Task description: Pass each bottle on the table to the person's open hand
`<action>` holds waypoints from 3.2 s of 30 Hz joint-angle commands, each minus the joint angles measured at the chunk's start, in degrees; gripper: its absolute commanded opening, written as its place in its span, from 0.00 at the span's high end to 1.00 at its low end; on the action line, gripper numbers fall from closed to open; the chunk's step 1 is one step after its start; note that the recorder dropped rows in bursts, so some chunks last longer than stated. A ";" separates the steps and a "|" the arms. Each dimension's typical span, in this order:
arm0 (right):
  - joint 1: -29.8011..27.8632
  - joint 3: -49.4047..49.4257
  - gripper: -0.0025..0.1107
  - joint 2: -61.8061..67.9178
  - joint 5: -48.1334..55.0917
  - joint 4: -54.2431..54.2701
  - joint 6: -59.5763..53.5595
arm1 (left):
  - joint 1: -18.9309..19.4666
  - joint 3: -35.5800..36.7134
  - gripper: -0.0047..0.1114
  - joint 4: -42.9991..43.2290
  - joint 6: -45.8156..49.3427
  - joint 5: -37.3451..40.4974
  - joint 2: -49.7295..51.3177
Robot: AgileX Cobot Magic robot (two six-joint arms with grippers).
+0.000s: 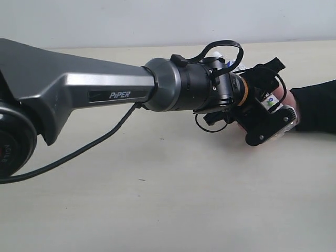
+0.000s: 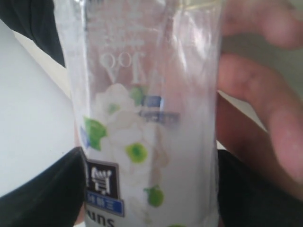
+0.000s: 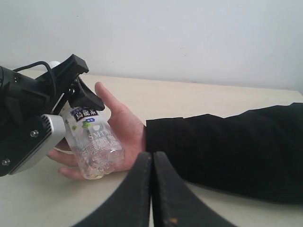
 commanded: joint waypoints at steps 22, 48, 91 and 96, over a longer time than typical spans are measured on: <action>-0.18 0.31 0.98 -0.27 -0.36 0.21 -0.12 | -0.11 -0.23 0.22 2.31 -0.71 3.50 -1.26; -0.18 0.31 0.98 -0.27 -0.36 0.22 -0.12 | -5.07 -0.23 0.22 2.31 -15.09 28.22 -18.13; -0.18 0.31 0.98 -0.27 -0.25 0.22 -0.12 | 3.03 65.46 0.96 -26.86 -81.11 29.69 -101.32; -0.18 0.31 0.98 -0.27 -0.25 0.22 -0.12 | 3.03 65.84 0.96 -26.86 -81.11 32.04 -106.73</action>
